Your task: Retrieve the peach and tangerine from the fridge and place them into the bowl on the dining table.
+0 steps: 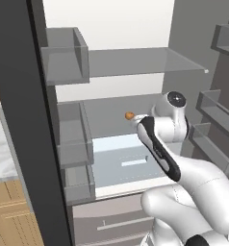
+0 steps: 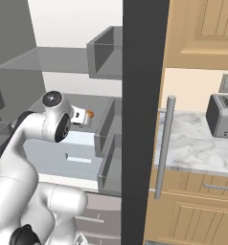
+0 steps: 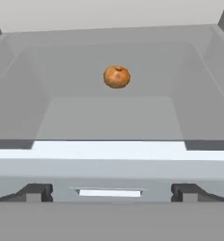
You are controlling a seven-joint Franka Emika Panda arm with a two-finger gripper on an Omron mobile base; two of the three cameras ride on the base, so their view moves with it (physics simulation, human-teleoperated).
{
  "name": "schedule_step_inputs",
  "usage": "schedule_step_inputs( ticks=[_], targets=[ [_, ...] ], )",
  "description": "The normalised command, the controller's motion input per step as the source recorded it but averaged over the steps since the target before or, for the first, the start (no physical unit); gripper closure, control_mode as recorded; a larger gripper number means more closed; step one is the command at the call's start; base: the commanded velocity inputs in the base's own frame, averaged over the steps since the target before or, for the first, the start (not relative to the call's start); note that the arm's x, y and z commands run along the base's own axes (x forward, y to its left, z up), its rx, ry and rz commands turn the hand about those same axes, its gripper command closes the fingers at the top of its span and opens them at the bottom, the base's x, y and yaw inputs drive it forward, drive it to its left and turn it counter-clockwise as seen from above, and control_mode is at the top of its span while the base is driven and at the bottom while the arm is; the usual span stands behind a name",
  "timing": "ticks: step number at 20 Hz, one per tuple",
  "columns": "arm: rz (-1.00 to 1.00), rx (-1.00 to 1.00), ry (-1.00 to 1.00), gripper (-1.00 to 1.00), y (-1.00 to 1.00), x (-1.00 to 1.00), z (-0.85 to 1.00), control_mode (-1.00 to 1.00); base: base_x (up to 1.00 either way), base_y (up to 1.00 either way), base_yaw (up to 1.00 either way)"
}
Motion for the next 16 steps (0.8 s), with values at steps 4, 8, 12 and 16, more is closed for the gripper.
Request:
schedule_step_inputs(
  ticks=[4,8,12,16],
  targets=[
    [0.0,0.02,0.04,-1.0,0.09,0.3,0.0,-1.0,0.0,0.0,0.0],
    [0.0,0.0,0.04,-1.0,0.09,0.34,0.0,-1.0,0.0,0.0,0.0],
    [0.0,0.0,0.03,-1.0,0.0,0.32,0.0,-1.0,0.0,0.0,0.0],
    [0.0,0.0,0.06,-1.0,0.0,0.4,0.0,-1.0,0.0,0.0,0.0]
  ],
)
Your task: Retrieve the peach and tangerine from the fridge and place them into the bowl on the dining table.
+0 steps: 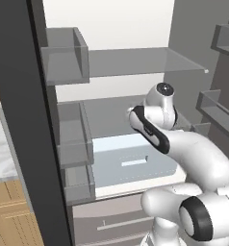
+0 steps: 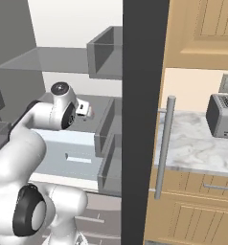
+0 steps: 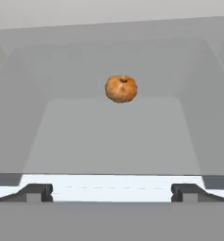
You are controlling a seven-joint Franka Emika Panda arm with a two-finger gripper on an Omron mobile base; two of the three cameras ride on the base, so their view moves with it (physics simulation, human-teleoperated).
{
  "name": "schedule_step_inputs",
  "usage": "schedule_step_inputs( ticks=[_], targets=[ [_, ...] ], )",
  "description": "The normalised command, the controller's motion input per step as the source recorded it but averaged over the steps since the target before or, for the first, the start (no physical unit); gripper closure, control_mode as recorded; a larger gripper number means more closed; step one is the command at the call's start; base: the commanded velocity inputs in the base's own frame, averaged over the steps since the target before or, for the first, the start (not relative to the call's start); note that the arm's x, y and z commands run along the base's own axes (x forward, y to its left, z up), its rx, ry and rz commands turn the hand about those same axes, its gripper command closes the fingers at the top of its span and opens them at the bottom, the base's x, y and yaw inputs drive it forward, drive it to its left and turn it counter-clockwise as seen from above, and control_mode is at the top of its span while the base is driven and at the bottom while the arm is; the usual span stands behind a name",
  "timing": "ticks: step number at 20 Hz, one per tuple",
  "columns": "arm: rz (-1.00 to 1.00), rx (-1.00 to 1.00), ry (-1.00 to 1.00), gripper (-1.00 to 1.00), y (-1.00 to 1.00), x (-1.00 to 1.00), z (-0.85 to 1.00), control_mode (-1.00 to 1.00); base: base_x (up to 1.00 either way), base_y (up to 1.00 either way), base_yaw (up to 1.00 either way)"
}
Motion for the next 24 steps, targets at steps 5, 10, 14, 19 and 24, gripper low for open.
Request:
schedule_step_inputs(
  ticks=[5,10,14,19,24],
  targets=[
    [0.0,0.0,0.07,-1.0,0.0,0.37,-0.09,-1.0,0.0,0.0,0.0],
    [0.0,0.0,0.04,-1.0,0.0,0.26,-0.24,-1.0,0.0,0.0,0.0],
    [0.0,0.0,0.01,-1.0,0.0,0.31,-0.25,-1.0,0.0,0.0,0.0],
    [0.0,0.0,0.0,-1.0,0.0,0.38,-0.33,-1.0,0.0,0.0,0.0],
    [0.0,0.0,0.0,-1.0,-0.01,0.3,-0.25,-1.0,0.0,0.0,0.0]
  ],
)
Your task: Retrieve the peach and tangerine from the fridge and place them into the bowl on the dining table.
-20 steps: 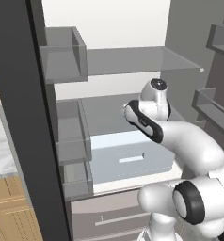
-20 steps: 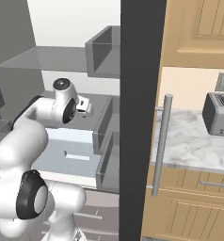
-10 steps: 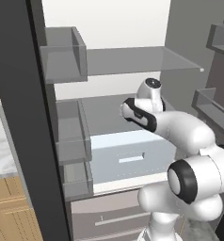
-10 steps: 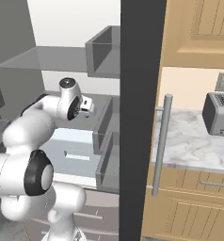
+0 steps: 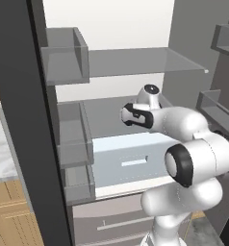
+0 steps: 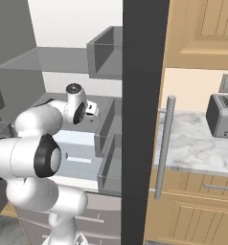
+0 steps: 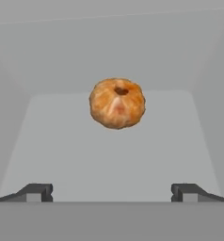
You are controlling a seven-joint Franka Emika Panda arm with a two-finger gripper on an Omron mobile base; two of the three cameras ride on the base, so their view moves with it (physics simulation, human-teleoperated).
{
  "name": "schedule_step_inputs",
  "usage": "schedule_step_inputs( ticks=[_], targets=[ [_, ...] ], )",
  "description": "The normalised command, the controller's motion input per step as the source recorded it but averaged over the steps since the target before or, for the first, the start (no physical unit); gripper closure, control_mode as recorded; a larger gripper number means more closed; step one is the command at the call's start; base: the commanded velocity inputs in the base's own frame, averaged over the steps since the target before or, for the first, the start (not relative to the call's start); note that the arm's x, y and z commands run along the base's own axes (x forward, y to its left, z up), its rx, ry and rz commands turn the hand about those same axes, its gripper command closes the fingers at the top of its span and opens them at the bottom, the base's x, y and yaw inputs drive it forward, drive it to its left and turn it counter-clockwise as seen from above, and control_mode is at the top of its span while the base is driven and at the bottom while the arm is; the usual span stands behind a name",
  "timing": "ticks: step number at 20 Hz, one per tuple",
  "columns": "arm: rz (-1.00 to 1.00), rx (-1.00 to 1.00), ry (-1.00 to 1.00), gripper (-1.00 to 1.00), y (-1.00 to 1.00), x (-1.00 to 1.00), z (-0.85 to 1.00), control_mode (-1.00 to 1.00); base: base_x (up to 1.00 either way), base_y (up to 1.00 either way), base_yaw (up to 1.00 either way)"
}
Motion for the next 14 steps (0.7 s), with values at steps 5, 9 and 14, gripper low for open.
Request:
schedule_step_inputs(
  ticks=[5,9,14],
  targets=[
    [0.0,0.0,0.0,-1.0,-0.02,0.27,-0.01,-1.0,0.0,0.0,0.0],
    [-0.02,0.0,0.02,-1.0,0.0,0.23,0.0,-1.0,0.0,0.0,0.0],
    [-0.01,0.0,0.0,-1.0,0.0,0.26,0.0,-1.0,0.0,0.0,0.0]
  ],
)
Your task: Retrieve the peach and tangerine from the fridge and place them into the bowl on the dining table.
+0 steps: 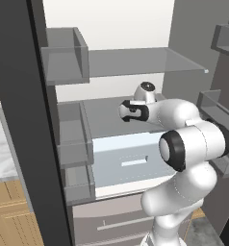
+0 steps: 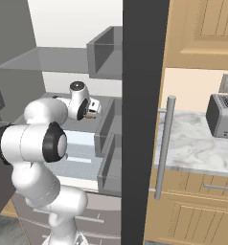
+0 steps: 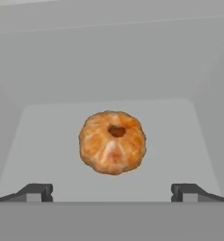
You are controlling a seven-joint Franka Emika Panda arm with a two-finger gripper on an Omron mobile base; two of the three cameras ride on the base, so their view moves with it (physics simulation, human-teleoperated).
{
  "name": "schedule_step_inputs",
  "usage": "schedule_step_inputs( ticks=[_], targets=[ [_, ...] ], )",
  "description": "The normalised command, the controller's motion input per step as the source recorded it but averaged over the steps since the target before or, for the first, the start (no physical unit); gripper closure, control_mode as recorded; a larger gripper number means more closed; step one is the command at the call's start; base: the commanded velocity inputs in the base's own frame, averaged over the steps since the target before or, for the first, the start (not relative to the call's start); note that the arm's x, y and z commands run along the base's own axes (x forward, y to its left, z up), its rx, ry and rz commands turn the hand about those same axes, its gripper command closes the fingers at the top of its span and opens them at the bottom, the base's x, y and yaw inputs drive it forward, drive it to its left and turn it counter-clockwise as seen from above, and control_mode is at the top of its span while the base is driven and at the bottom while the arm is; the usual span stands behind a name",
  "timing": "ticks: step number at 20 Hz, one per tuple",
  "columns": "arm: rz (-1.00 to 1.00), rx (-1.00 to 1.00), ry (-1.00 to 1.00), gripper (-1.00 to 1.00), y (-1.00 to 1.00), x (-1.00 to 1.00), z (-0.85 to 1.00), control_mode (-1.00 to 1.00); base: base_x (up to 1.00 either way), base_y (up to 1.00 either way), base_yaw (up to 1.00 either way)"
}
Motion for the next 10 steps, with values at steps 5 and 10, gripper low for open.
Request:
schedule_step_inputs(
  ticks=[5,10],
  targets=[
    [-0.01,0.0,0.0,-1.0,-0.02,0.26,0.0,-1.0,0.0,0.0,0.0],
    [0.0,0.0,0.0,-1.0,-0.01,0.3,-0.03,-1.0,0.0,0.0,0.0]
  ],
)
